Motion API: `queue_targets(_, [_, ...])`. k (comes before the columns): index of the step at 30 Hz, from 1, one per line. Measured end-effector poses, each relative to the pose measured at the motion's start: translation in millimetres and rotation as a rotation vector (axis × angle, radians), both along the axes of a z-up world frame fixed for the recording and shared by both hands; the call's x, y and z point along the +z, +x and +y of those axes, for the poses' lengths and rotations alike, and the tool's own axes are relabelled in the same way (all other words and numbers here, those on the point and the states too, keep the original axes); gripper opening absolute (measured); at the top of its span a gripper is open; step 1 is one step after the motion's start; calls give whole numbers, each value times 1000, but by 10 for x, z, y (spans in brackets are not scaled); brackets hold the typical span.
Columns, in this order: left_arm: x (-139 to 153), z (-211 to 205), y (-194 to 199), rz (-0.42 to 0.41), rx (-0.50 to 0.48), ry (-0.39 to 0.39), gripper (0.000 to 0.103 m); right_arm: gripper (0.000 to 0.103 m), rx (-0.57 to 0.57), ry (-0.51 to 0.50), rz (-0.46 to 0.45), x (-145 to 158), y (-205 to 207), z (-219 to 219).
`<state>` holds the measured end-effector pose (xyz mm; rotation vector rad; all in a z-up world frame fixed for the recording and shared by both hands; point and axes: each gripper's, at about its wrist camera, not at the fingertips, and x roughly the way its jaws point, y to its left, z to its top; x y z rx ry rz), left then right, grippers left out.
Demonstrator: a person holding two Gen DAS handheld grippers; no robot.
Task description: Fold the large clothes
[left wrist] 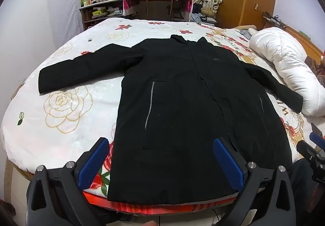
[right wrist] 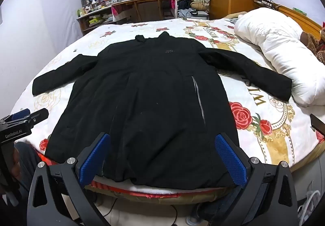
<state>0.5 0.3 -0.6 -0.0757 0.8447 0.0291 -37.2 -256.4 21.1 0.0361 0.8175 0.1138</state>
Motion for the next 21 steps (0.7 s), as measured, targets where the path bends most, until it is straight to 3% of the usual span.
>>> queue_targets(21, [-44, -29, 20, 10, -13, 9, 103, 103, 2, -13, 13, -32, 46, -10])
